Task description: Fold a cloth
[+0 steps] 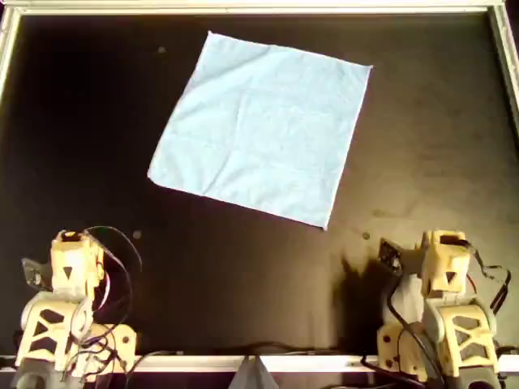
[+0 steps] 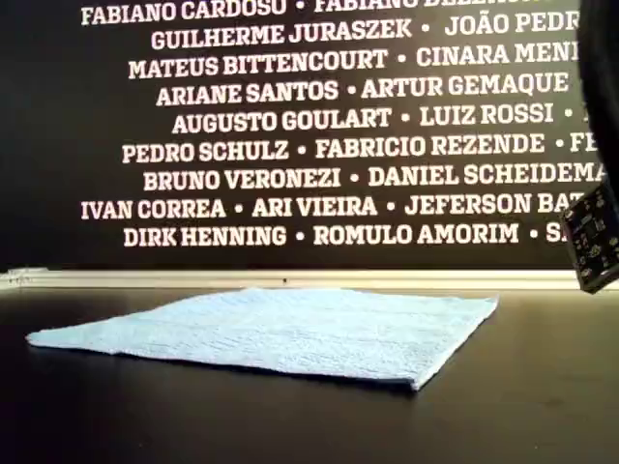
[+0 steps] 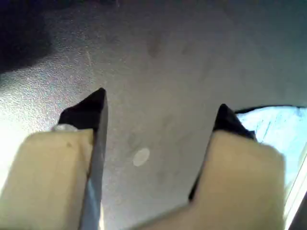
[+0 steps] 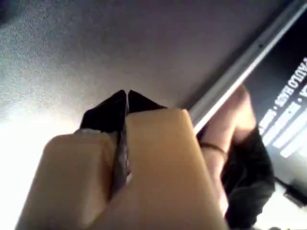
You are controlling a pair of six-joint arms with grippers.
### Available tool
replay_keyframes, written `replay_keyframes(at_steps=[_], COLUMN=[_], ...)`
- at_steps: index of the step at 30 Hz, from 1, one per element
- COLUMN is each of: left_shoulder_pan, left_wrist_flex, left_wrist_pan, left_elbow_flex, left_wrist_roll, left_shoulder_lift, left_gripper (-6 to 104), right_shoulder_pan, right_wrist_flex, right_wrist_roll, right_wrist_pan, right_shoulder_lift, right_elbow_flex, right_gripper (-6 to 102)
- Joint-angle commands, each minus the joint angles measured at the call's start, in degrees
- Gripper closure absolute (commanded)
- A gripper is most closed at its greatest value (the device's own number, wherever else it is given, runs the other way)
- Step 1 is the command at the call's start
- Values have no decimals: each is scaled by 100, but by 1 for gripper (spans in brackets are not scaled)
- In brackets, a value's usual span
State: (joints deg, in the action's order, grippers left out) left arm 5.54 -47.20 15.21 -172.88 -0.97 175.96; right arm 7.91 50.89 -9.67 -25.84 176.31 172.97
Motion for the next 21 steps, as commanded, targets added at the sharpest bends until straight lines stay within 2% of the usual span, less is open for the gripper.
replay_keyframes(at_steps=[1,8,12,21], left_shoulder_pan=[-53,-44,-44,-35], left_wrist_flex=[0,0,0,0], left_wrist_pan=[-18,-18,-18,-18], left_elbow_flex=[70,70,70,70], left_wrist_roll=[9,18,18,18], left_shoulder_lift=[53,53,53,53], left_gripper=[19,19,19,19], right_shoulder_pan=[9,105,97,53], right_wrist_flex=[18,0,0,0], right_wrist_roll=[35,35,-44,-18], right_wrist_pan=[35,35,35,35], right_shoulder_lift=[211,202,202,202], right_elbow_flex=[88,88,88,88], right_gripper=[97,97,97,97])
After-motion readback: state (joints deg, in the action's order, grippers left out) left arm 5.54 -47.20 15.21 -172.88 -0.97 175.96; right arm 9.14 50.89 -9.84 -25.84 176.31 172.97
